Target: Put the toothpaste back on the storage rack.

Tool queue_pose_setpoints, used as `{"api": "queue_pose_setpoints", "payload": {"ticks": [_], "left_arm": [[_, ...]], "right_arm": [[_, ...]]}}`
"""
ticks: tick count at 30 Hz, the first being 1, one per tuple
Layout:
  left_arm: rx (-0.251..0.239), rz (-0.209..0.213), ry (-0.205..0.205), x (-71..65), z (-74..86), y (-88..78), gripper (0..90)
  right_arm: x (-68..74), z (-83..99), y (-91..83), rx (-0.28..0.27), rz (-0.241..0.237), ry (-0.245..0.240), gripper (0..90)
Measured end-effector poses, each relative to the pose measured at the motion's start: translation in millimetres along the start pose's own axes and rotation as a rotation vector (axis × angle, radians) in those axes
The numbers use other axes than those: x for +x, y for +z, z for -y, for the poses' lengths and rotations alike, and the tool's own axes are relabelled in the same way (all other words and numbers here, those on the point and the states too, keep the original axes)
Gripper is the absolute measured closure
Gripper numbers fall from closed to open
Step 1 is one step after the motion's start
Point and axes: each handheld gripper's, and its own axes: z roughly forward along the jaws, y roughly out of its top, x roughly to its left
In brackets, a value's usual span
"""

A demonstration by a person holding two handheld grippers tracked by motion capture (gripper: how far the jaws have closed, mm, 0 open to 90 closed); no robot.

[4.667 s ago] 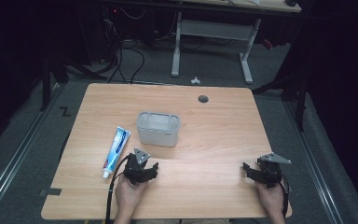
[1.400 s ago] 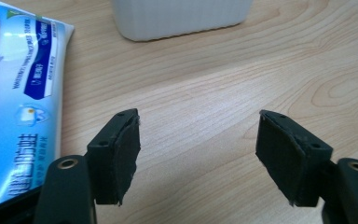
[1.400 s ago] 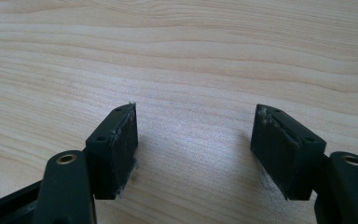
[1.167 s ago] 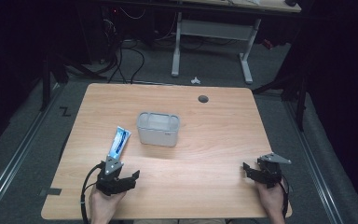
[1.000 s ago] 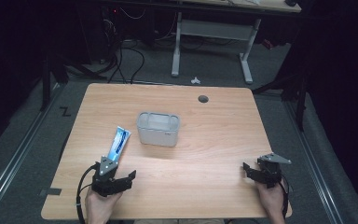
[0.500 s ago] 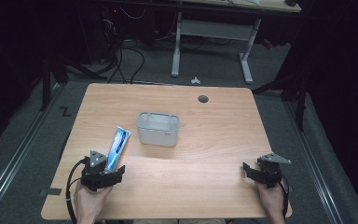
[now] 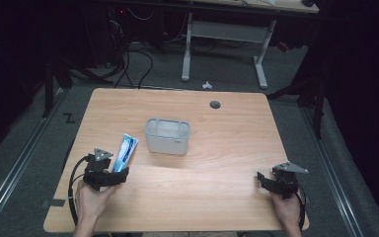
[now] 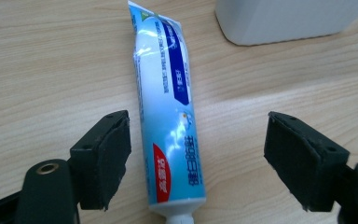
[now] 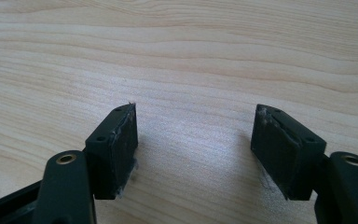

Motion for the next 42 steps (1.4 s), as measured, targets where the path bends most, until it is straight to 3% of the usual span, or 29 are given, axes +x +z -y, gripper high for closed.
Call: {"api": "queue_pose_setpoints", "payload": {"ticks": [11, 28, 37, 42], "left_arm": [[0.054, -0.043, 0.029, 3.0, -25.6, 14.2, 22.7], [0.147, -0.055, 0.03, 4.7, -43.7, 43.9, 24.1], [0.182, -0.071, 0.066, 2.7, -53.5, 57.7, 27.8], [0.201, -0.063, 0.044, 7.7, -54.3, 65.2, 30.8]], "right_arm": [[0.2, 0.0, 0.1, -0.001, -0.003, -0.006, 31.8], [0.2, 0.0, 0.1, -0.001, -0.005, -0.008, 31.8], [0.2, 0.0, 0.0, -0.001, -0.005, -0.008, 31.8], [0.1, 0.0, 0.1, -0.002, -0.005, -0.009, 31.8]]}}
